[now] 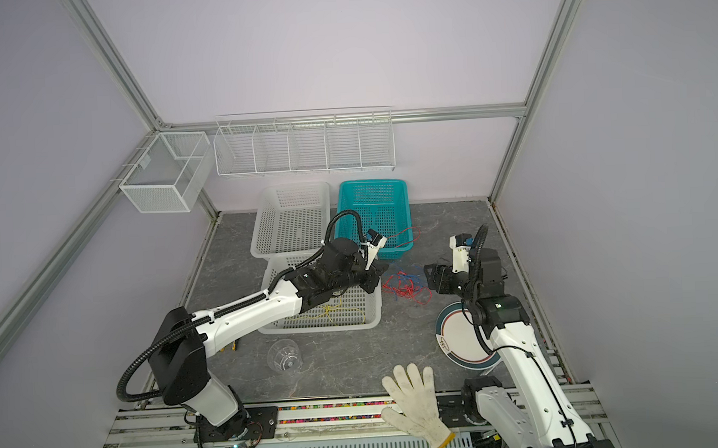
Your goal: Untangle the cables
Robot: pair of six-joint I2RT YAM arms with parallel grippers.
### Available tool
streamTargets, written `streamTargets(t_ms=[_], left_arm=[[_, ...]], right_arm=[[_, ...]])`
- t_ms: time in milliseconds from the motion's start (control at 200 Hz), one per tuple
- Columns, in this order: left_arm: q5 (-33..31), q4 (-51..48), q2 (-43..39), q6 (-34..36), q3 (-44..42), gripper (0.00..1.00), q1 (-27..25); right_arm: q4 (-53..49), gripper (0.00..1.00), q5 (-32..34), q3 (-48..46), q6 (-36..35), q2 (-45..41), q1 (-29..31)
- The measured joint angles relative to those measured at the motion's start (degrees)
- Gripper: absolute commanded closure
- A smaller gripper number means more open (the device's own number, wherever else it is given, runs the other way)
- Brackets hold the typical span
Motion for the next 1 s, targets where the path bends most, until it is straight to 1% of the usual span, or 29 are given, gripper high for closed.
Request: streamTargets(t_ms=[210, 355, 490, 885, 1000], left_arm=[[0.5, 0.4, 0.0, 4.1, 0.0, 1.0, -2.0], [0.4, 0.7, 0.0, 6.0, 0.0, 1.0, -2.1], [-0.3, 0.7, 0.0, 7.6, 0.2, 1.0, -2.1], [1.5, 1.6, -1.0, 9.9, 0.4, 1.0, -2.1], [2.1, 3.5, -2.3, 10.2, 0.4, 1.0, -2.1]], right_arm=[[0.8, 0.21, -1.4, 2.1, -1.3, 6.6, 3.5], [0.8, 0.19, -1.4, 3.5, -2.4, 11.5, 5.1], [0.6, 0.18, -1.1, 3.7, -3.5, 13.9, 6.8], [0.3, 0.18, 4.5, 4.3, -4.3, 21.6, 8.4], [0.3, 0.18, 6.3, 4.4, -4.3, 24.1, 8.7]])
